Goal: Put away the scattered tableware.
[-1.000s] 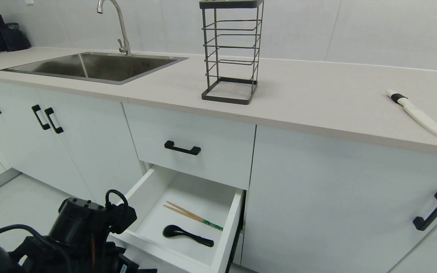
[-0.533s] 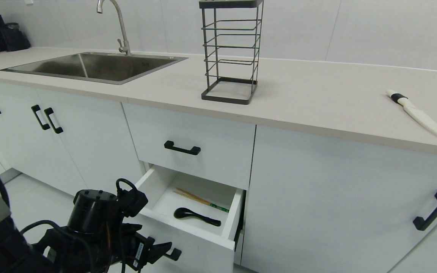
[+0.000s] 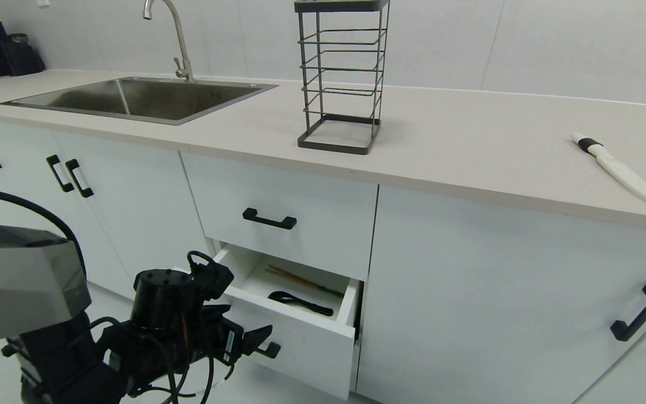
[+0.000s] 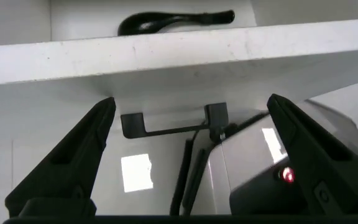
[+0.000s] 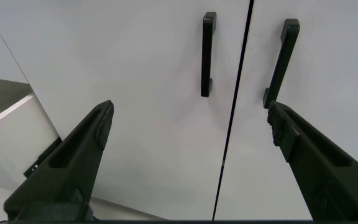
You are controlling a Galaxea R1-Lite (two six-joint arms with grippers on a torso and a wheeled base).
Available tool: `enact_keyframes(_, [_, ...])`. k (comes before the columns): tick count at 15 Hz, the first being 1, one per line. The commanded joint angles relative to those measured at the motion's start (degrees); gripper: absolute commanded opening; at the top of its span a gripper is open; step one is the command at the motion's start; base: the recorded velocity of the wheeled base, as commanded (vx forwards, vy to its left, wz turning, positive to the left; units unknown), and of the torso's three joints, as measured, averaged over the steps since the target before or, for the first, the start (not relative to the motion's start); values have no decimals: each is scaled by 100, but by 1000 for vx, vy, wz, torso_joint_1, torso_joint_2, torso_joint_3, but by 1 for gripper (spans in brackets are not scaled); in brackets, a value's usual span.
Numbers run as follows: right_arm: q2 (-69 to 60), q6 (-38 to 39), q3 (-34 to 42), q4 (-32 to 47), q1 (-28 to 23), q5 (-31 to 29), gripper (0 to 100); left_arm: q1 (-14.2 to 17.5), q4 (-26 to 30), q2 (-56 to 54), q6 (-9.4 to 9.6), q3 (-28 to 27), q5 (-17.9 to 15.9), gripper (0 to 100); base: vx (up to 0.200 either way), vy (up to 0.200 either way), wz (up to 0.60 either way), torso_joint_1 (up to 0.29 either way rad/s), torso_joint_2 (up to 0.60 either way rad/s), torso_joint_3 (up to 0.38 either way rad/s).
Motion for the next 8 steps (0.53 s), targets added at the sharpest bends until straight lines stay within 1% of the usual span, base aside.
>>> enact_keyframes(1, [9,-1,1,2,1,1,100,96,18,245,9,-308,-6,100,0,0,0,0,0,0])
enact_keyframes(8, [9,-1,1,2,1,1,100,307,-131,579,9,-923,-15,100,0,0,0,0,0,0])
